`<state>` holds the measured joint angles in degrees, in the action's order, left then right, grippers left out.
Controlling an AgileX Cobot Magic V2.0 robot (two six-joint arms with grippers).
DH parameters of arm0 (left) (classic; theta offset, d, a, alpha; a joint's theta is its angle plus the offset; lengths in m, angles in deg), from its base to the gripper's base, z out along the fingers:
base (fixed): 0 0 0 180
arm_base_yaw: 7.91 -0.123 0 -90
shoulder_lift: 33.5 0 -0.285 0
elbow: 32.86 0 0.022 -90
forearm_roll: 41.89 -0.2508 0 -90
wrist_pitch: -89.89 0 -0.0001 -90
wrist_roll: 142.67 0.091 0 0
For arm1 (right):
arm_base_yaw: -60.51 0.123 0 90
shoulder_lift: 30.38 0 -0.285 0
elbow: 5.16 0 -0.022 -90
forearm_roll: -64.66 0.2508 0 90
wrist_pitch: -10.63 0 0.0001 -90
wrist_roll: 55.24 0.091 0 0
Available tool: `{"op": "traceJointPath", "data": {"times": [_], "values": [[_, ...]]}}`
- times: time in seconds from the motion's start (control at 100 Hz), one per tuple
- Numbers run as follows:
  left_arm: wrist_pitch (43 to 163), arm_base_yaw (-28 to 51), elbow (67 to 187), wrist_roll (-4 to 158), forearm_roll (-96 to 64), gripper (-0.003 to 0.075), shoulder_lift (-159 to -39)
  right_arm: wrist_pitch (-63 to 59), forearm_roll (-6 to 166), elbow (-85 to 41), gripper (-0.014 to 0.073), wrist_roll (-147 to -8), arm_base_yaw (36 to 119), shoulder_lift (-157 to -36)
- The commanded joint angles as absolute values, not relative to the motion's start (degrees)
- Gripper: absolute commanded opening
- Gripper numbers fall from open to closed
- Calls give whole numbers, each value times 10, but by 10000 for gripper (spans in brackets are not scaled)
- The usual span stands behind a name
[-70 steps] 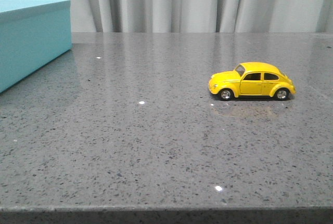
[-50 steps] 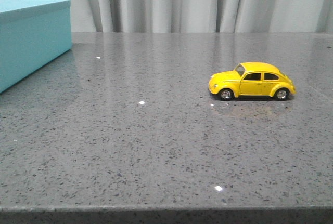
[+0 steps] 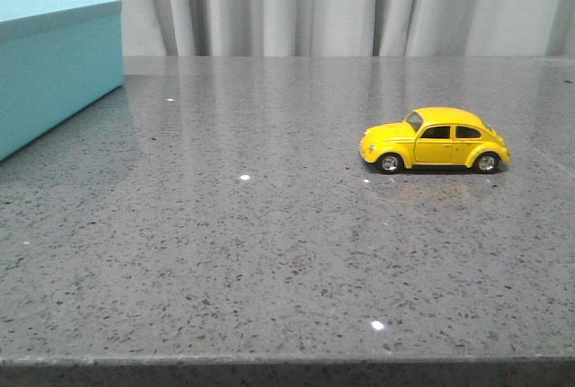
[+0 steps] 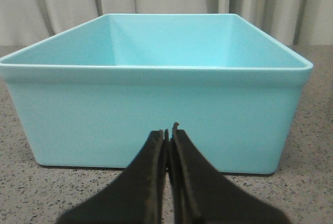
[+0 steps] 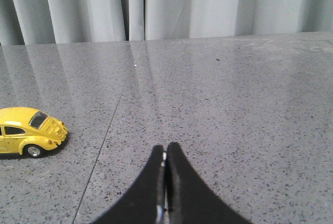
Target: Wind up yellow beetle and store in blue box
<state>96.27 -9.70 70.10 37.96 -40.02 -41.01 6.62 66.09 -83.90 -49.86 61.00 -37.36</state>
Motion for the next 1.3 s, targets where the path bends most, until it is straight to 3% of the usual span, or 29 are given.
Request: {"op": "traceJointPath", "data": {"times": [0.0, 0.89, 1.09, 1.29], "values": [[920, -98, 677, 373, -400, -20, -392, 110, 655, -828, -68, -499, 607, -364], [848, -98, 678, 373, -398, -20, -392, 98, 679, -809, -67, -499, 607, -364], [870, -98, 725, 373, -367, -20, -399, -5, 679, -743, -67, -499, 607, -383], [970, -98, 816, 373, -367, -20, -455, -152, 679, -642, -67, -499, 607, -459]]}}
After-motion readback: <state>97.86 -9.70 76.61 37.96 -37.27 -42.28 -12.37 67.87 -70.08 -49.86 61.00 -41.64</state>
